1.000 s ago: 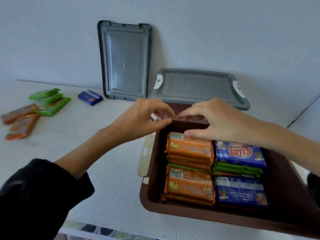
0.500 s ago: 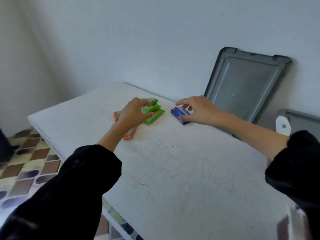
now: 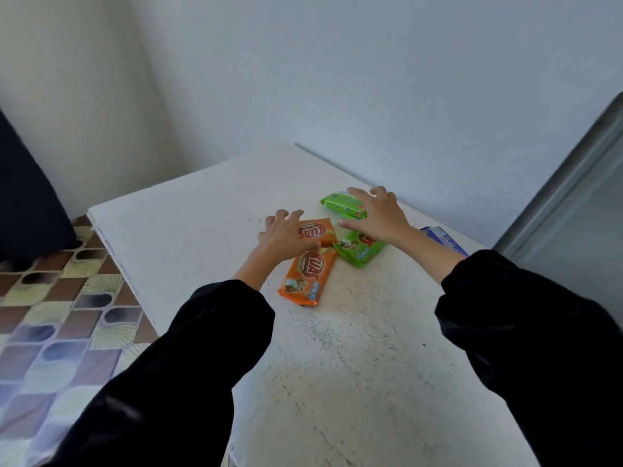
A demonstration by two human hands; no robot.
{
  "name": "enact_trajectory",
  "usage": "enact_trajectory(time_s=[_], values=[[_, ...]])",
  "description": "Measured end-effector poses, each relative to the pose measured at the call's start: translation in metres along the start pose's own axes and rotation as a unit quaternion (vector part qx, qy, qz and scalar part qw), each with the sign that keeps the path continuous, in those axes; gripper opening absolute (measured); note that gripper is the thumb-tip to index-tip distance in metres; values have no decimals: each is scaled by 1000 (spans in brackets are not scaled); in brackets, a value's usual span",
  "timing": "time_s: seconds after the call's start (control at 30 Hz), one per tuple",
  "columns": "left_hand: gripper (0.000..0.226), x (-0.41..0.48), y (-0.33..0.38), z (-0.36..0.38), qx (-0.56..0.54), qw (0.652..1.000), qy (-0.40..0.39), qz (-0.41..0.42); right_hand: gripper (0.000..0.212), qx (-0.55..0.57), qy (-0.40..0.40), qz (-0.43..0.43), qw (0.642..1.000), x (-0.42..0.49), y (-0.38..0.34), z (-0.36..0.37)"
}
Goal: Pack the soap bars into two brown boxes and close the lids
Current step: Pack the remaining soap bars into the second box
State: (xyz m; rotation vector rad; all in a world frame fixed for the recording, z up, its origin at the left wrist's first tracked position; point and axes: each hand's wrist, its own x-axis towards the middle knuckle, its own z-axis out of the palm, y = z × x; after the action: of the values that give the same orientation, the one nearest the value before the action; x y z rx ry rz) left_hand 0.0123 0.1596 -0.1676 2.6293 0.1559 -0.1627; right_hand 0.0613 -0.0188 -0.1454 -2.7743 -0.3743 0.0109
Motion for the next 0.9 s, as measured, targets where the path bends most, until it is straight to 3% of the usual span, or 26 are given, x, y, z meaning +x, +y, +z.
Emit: enact_trajectory(time_s=[0.27,0.37,0.47,0.53,0.6,0.77,0.9], values=[[63,27,1,13,38,997,29,53,44,-43,-1,-17,999,23,12,17],[63,28,-2,11,74,994,59,52,51,-70,-19,-7,997,22,11,7],[61,30,-4,11,53,995,75,38,68,-166,-80,42,982,23,0,-9],[64,33,-5,9,50,996,53,48,69,-209,-139,65,966,27,-7,-21],[66,35,-6,6,44,997,31,61,63,-173,-173,76,967,32,-13,-32],[63,35,-3,1,38,997,37,64,49,-70,-99,40,992,32,-15,-16],[63,28,0,-1,4,996,69,52,67,-54,-60,22,997,24,-9,-20]])
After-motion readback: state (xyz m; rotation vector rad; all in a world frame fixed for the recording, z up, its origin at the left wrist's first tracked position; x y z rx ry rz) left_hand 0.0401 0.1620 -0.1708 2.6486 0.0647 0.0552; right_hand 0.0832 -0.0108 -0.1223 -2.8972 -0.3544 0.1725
